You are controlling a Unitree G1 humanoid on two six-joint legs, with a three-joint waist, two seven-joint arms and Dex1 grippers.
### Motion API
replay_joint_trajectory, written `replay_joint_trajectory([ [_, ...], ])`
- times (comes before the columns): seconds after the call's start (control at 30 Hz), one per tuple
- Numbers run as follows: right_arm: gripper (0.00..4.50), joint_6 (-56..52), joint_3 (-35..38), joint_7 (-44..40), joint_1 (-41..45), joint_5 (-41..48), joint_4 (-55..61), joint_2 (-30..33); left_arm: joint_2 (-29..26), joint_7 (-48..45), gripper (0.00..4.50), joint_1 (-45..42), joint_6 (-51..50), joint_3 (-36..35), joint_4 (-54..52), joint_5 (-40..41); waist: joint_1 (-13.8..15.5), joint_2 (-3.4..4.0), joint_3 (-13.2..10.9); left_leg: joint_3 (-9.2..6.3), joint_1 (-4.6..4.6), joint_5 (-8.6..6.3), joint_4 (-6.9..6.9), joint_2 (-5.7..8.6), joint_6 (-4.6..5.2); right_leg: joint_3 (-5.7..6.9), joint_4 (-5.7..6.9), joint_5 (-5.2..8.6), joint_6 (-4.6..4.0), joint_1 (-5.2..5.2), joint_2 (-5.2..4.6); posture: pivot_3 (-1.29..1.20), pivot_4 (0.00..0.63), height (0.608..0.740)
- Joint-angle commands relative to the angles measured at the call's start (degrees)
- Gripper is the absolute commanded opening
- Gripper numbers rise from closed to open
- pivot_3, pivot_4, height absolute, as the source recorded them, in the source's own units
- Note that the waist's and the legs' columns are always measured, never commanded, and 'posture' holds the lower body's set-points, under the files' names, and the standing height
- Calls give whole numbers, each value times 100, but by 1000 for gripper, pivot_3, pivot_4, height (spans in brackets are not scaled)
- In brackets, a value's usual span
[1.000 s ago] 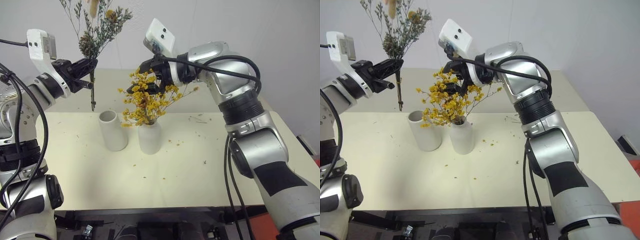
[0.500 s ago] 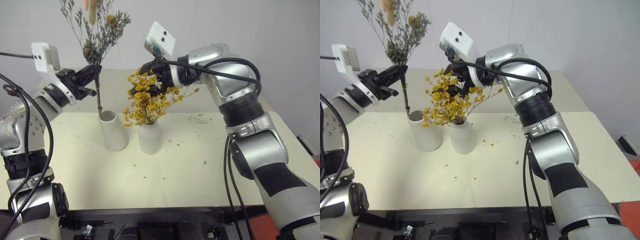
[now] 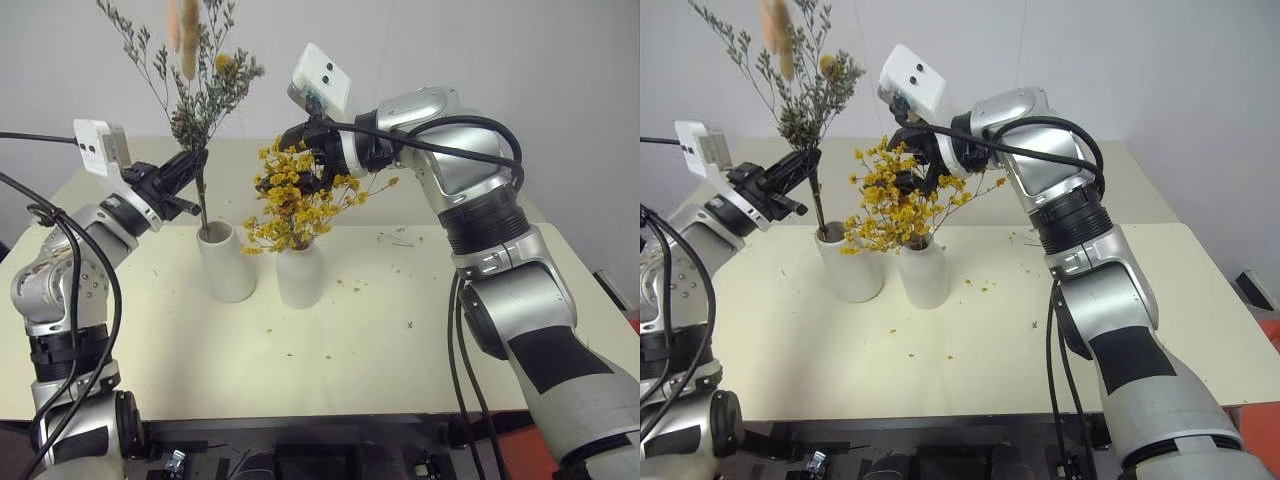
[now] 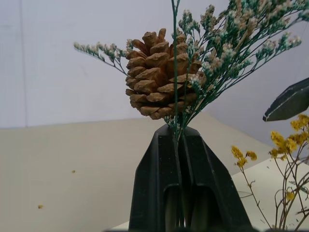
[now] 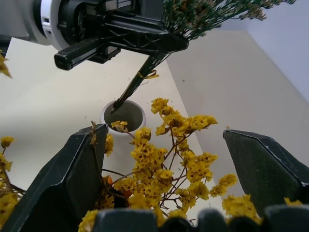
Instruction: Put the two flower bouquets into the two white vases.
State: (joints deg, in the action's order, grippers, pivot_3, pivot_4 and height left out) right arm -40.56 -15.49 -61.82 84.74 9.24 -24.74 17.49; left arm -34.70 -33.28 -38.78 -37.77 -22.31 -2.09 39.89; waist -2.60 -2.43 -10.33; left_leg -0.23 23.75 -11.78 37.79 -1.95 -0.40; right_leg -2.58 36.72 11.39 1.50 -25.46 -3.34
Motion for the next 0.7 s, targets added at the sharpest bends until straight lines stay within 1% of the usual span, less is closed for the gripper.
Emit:
replay_joint_trajectory([
  [0.03, 4500, -30, 40, -15, 11, -1, 199, 57, -6, -93, 12, 167, 235, 35, -392, -8, 3, 0, 0, 0, 0, 0, 0, 0, 0, 0, 1, 0, 0, 0, 0, 0, 150, 740],
  [0.13, 4500, -21, 39, -18, 8, -4, 190, 60, 19, -118, 12, 383, 314, 90, -555, -39, 4, 0, 0, 0, -1, 0, 0, 0, 0, 0, 0, 0, 0, 1, 0, 0, 150, 740],
  [0.17, 4500, -19, 39, -20, 9, -5, 187, 61, 29, -99, 542, 416, 283, 81, -585, 4, 4, 0, 0, 0, 0, 0, 0, 0, 0, 1, -2, 0, 0, 1, 0, 0, 150, 740],
  [0.2, 4500, -18, 36, -23, 9, -7, 185, 63, 40, -71, 752, 440, 279, 65, -621, 33, 5, 0, 0, 0, 0, 0, 0, 0, 0, 1, -2, 0, 0, 1, 1, 0, 150, 740],
  [0.3, 4500, -15, 34, -31, 8, -9, 184, 65, 32, -21, 1618, 466, 239, 24, -694, 94, 4, 0, 0, 0, 0, 0, 0, 0, 0, 1, -1, 0, 0, 1, 1, 0, 150, 740],
  [0.57, 4500, -27, 35, -40, -9, -3, 205, 71, -205, -176, 4035, 747, 143, -139, -1140, 346, -6, 0, 0, 0, -1, 0, 0, -1, 0, 0, -2, 0, 0, 1, 1, 0, 150, 740],
  [0.63, 4500, -24, 36, -38, -13, -4, 203, 72, -309, -139, 4464, 894, 111, -191, -1274, 359, -1, 0, 0, 0, -1, 0, 0, -1, 0, 0, -1, 1, 0, 0, 2, 0, 150, 740],
  [0.7, 4500, -19, 39, -38, -20, -2, 200, 75, -400, -73, 4464, 1062, 83, -287, -1395, 392, -4, 0, 0, 0, -1, 0, 0, -2, 0, 1, -2, 1, 0, 0, 2, 0, 150, 740],
])
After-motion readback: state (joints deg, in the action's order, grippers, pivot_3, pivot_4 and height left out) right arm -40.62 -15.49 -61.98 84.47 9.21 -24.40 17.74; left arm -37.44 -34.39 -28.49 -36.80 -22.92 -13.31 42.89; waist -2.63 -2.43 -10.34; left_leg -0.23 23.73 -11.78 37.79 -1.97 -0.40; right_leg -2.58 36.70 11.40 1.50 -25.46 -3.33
